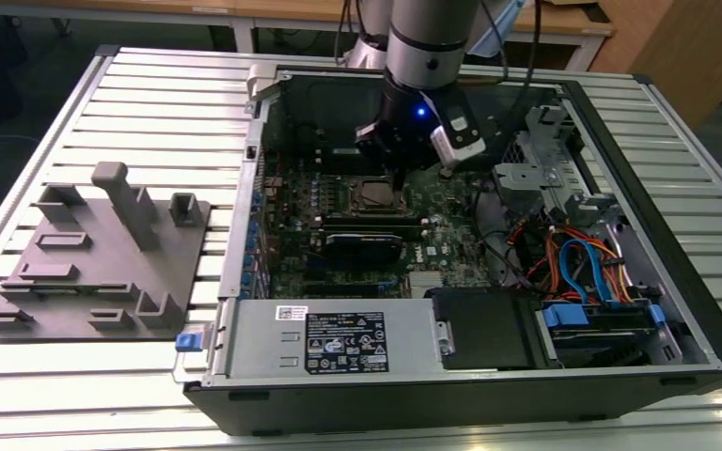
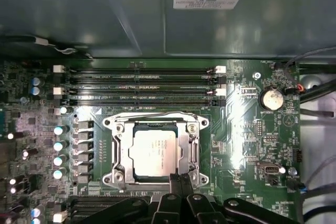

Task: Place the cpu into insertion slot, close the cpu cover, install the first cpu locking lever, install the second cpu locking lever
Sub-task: 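Install the second cpu locking lever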

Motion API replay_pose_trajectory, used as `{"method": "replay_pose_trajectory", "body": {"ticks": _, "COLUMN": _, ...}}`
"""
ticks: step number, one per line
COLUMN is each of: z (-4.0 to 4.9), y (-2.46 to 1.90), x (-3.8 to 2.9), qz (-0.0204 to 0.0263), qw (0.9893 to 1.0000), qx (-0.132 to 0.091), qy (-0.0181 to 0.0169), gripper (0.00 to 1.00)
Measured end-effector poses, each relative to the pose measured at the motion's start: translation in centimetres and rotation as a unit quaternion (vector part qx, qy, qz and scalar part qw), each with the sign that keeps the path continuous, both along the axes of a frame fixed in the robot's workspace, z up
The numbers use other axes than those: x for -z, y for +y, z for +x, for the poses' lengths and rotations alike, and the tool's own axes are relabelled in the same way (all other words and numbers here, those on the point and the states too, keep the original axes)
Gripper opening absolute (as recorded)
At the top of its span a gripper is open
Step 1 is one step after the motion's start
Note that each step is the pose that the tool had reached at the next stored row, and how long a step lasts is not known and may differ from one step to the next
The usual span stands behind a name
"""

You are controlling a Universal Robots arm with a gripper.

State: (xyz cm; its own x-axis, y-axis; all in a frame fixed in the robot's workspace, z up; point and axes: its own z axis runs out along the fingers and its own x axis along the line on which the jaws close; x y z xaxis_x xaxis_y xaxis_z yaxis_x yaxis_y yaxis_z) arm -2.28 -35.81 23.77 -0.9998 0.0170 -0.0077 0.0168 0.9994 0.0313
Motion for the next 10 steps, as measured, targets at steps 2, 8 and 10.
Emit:
{"method": "replay_pose_trajectory", "body": {"ticks": 2, "z": 0.0, "y": 0.0, "x": -0.04, "qz": 0.0001, "qw": 1.0, "qx": 0.0, "qy": 0.0001, "gripper": 0.1}}
{"method": "replay_pose_trajectory", "body": {"ticks": 8, "z": 0.0, "y": -1.16, "x": 0.02, "qz": 0.0, "qw": 1.0, "qx": 0.0, "qy": 0.0015, "gripper": 0.1}}
{"method": "replay_pose_trajectory", "body": {"ticks": 10, "z": 0.0, "y": -1.51, "x": 0.06, "qz": 0.0006, "qw": 1.0, "qx": 0.0, "qy": 0.002, "gripper": 0.1}}
